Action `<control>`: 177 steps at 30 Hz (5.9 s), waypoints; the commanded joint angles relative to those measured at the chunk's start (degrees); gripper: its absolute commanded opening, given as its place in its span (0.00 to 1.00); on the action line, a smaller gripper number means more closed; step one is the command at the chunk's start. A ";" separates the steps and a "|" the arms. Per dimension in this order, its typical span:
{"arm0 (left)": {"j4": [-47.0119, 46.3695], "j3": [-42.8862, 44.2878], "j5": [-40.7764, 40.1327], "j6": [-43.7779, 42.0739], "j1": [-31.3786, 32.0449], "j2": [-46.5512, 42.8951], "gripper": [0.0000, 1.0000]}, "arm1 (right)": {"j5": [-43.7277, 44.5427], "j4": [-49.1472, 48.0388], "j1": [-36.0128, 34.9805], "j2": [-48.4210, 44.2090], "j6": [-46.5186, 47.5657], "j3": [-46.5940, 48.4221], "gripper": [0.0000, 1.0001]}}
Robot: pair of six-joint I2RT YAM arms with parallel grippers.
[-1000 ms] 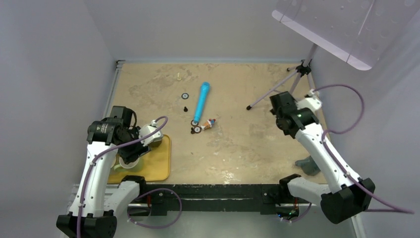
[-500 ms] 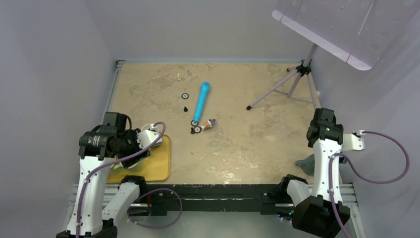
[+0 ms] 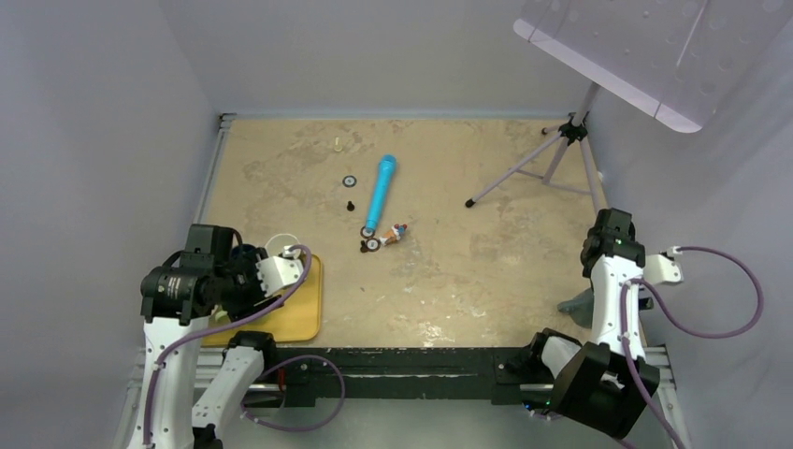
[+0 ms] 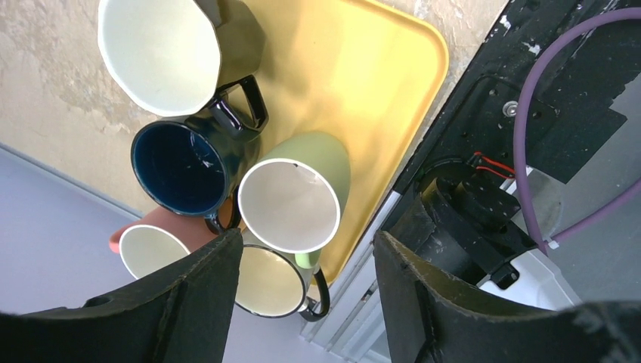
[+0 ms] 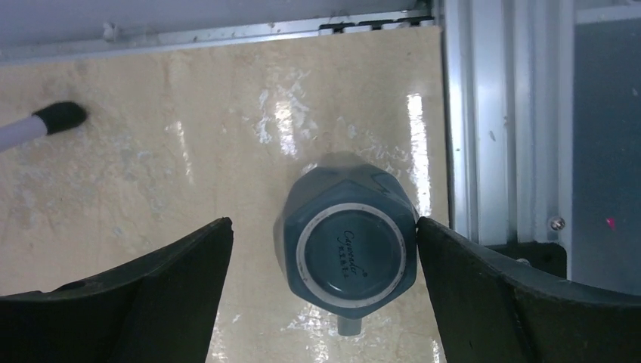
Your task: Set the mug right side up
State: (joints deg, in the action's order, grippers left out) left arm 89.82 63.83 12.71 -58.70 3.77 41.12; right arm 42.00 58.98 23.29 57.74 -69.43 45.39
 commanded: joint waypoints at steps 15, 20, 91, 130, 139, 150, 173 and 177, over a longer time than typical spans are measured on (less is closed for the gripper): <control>4.15 2.23 4.87 0.37 -0.18 3.32 0.68 | -26.16 -31.12 -23.33 12.74 36.85 -1.39 0.87; 4.74 2.01 4.72 0.63 -0.25 3.89 0.68 | -16.89 -27.13 -33.30 23.35 34.32 5.33 0.92; 3.36 5.28 7.09 -1.16 -0.24 7.19 0.68 | 20.29 -45.79 -46.24 52.35 108.51 18.24 0.00; -22.82 30.13 41.80 50.92 -0.16 7.07 0.87 | -14.32 -58.66 -87.40 20.47 47.82 39.77 0.00; -30.24 24.71 38.29 49.96 -0.17 5.64 0.84 | -18.96 -62.13 -91.27 22.37 47.55 43.01 0.00; -20.75 24.63 45.19 44.04 0.54 9.58 0.38 | -22.08 -66.34 -92.46 25.72 45.12 43.52 0.00; -6.95 -4.32 10.91 5.94 8.31 10.65 0.00 | 6.99 -44.90 -91.55 16.71 39.93 28.55 0.98; -12.93 -9.84 6.57 4.50 9.65 12.40 0.00 | 7.96 -43.57 -91.49 16.33 38.74 27.64 0.98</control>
State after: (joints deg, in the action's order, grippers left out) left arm 86.19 57.43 23.18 -50.61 12.43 52.38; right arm 45.98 14.83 -68.29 75.72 -28.18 73.71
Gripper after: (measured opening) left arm 0.070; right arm 0.983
